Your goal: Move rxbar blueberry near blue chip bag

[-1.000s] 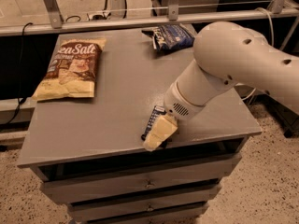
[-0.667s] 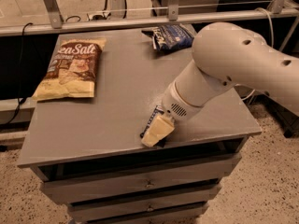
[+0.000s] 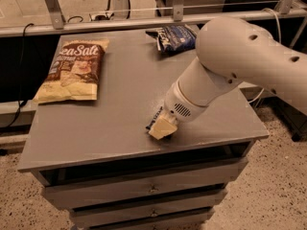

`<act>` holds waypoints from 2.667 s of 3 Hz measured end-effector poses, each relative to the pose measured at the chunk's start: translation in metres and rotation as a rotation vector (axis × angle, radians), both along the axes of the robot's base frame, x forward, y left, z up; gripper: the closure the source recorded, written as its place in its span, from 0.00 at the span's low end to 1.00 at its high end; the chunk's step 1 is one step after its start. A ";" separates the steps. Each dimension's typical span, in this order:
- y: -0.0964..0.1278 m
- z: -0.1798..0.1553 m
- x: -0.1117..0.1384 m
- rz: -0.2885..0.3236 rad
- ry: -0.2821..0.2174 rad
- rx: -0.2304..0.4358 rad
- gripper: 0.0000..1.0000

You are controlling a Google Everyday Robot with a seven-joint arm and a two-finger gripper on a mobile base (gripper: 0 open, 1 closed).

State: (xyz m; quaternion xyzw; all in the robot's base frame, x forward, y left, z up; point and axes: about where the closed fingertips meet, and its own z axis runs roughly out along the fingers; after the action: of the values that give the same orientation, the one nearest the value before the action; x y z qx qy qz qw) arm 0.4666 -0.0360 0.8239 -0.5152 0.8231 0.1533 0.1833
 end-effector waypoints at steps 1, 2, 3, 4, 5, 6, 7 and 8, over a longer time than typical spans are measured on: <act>0.000 0.001 0.000 0.000 0.000 0.000 1.00; -0.012 0.022 0.019 -0.005 -0.078 -0.001 1.00; -0.036 0.055 0.038 -0.015 -0.177 0.028 1.00; -0.057 0.082 0.047 -0.006 -0.255 0.057 1.00; -0.076 0.106 0.051 -0.003 -0.320 0.088 1.00; -0.076 0.107 0.051 0.002 -0.325 0.088 1.00; -0.072 0.108 0.054 0.002 -0.333 0.113 1.00; -0.081 0.126 0.068 0.001 -0.381 0.178 1.00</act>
Offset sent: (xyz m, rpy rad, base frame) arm 0.0498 -0.0329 0.0544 -0.0002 -0.1942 -0.0191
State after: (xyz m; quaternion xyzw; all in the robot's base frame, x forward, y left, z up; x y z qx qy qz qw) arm 0.5348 -0.1173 0.9500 -0.5170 0.7567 0.1251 0.3802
